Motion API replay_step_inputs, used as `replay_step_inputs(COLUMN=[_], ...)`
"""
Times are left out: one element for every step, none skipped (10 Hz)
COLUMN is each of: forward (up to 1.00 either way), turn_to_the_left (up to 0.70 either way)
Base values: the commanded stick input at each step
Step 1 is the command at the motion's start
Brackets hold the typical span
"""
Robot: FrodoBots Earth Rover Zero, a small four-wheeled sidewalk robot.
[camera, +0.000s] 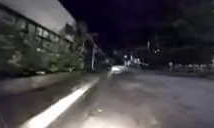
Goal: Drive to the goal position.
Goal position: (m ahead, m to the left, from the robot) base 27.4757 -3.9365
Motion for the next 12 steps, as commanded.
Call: replay_step_inputs(forward=[0.5, 0.5, 0.5, 0.5, 0.5, 0.5, 0.5, 0.5, 0.5, 0.5, 0.5, 0.5], turn_to_the_left=[0.0, 0.0, 0.0, -0.26, -0.37, 0.0, 0.0, 0.0, 0.0, 0.0, 0.0, 0.0])
